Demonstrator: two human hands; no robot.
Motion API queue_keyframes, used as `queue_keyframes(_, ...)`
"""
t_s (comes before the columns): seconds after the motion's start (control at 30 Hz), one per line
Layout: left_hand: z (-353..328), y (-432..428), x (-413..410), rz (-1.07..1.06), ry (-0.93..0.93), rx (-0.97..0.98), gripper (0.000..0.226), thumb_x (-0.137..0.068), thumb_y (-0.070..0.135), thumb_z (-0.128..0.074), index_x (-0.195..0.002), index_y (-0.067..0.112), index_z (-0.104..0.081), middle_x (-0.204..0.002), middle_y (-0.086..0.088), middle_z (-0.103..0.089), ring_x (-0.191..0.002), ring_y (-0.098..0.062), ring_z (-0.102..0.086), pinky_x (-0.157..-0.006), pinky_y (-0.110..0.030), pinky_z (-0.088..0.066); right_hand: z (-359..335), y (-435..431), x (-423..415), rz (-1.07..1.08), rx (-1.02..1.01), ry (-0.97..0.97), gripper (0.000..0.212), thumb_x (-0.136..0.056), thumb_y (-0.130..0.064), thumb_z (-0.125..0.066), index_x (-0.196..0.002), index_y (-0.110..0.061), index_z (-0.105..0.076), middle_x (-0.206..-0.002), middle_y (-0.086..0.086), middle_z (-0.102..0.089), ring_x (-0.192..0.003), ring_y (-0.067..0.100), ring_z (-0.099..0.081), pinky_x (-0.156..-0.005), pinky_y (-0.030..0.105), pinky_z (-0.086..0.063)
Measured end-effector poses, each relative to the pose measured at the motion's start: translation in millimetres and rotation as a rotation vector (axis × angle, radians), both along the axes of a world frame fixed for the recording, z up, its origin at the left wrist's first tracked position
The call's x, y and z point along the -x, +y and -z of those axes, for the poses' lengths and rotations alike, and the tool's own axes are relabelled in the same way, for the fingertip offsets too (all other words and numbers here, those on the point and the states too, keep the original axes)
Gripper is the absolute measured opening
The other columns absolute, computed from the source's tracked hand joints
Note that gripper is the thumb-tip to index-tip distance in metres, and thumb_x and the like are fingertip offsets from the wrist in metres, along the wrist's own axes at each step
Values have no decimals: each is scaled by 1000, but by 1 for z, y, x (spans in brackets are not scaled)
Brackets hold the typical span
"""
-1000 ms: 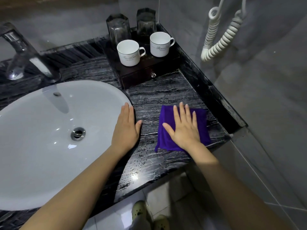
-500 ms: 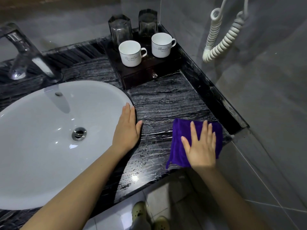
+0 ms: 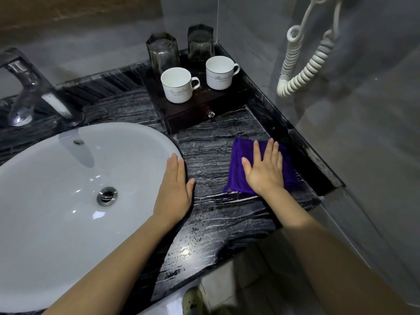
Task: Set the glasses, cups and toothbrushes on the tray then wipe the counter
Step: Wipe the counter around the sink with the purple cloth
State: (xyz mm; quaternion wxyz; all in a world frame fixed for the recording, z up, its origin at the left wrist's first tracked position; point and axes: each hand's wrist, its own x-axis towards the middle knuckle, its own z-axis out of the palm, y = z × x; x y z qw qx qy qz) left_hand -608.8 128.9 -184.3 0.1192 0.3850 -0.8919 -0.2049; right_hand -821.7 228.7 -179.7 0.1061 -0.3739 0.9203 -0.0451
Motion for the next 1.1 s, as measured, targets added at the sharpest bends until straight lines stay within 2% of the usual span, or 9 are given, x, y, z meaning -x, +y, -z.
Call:
queue_keyframes(0.2,0,0,0,8,-7,11,64,-97,33,-33,-147,5,-5,-158,-12,5,-145,-19,7,-115,-24,6,-2,-42,19,-102,15,-1,65,-97,-50,-16,-151,-17,1,-158,20,14,-147,30,15,-120,41,8)
queue_keyframes(0.4,-1,1,0,1,-9,15,64,-97,36,-30,-147,7,-3,-158,-10,6,-145,-17,9,-114,-23,6,1,-70,40,-266,43,22,61,-98,-46,-18,-151,-20,-4,-160,12,7,-148,23,10,-121,38,5)
queue_keyframes(0.63,-3,3,2,-3,-16,19,65,-96,37,-30,-147,7,-2,-158,-10,7,-142,-11,12,-114,-23,6,6,-79,40,-364,53,22,62,-95,-55,-12,-150,-29,-3,-161,10,7,-148,22,11,-121,39,6)
queue_keyframes(0.9,-6,4,1,-7,-99,48,73,-94,46,-31,-146,3,-3,-157,-15,3,-146,-23,4,-115,-27,3,6,-77,7,-545,59,17,62,-92,-62,-15,-148,-39,-3,-160,9,10,-147,21,14,-120,39,8)
queue_keyframes(1.1,-10,12,-15,93,-197,126,81,-86,60,-6,-146,4,-3,-156,-15,3,-142,-20,11,-119,-33,3,4,-55,-18,-661,77,6,64,-90,-65,-16,-148,-42,-2,-160,8,11,-147,21,15,-120,38,9)
